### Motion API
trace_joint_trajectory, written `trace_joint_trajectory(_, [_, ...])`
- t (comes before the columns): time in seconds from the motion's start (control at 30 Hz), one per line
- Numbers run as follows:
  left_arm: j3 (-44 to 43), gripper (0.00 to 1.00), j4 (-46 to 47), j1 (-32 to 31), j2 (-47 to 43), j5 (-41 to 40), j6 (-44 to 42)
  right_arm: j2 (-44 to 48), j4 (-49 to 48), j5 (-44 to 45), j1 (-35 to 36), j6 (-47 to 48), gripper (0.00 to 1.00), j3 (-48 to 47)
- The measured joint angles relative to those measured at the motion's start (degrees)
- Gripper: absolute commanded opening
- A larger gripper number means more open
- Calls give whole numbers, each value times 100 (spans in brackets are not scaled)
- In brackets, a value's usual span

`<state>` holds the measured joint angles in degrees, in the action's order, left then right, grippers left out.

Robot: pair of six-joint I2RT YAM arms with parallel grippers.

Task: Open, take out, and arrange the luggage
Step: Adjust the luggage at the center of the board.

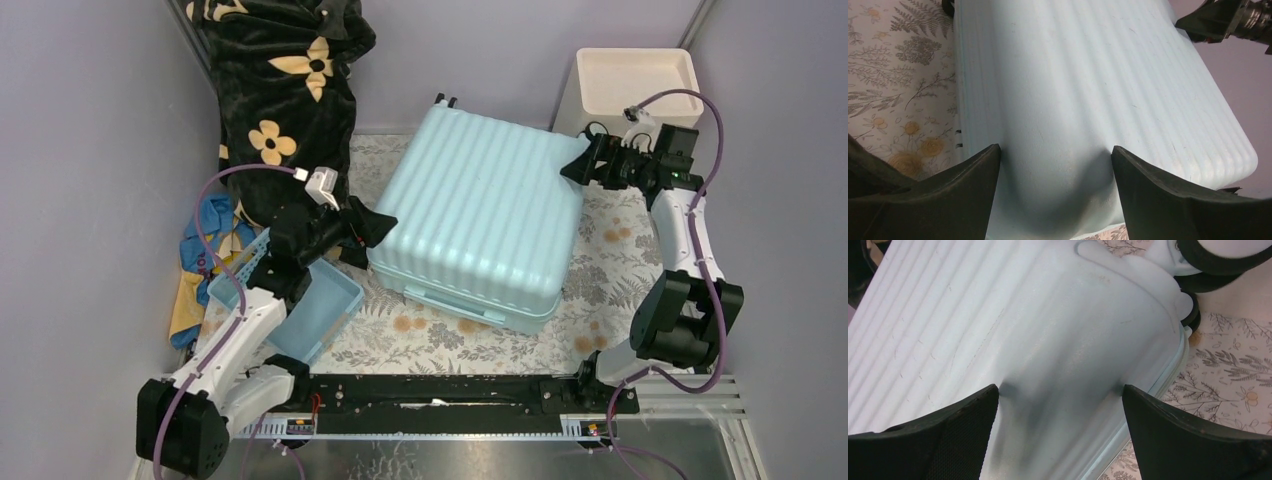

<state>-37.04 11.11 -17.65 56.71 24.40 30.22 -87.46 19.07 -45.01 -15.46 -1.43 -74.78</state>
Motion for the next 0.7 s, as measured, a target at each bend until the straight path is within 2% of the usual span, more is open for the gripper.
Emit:
trace_joint_trajectory(0.2, [-433, 89, -1115, -153, -284, -258, -396, 308, 199, 63, 142, 442, 100, 79])
trace_joint_trajectory(0.3, [-859, 90, -1805, -192, -382, -345, -614, 581, 590, -219, -44, 616, 100, 179])
trace_joint_trajectory(0.53, [-1491, 91, -2022, -103, -389, -345, -846, 918, 903, -555, -649, 1172, 100, 240])
trace_joint_trajectory(0.7, [-1663, 89, -1880, 238, 166, -420, -890, 953, 778, -535, -667, 1381, 100, 339])
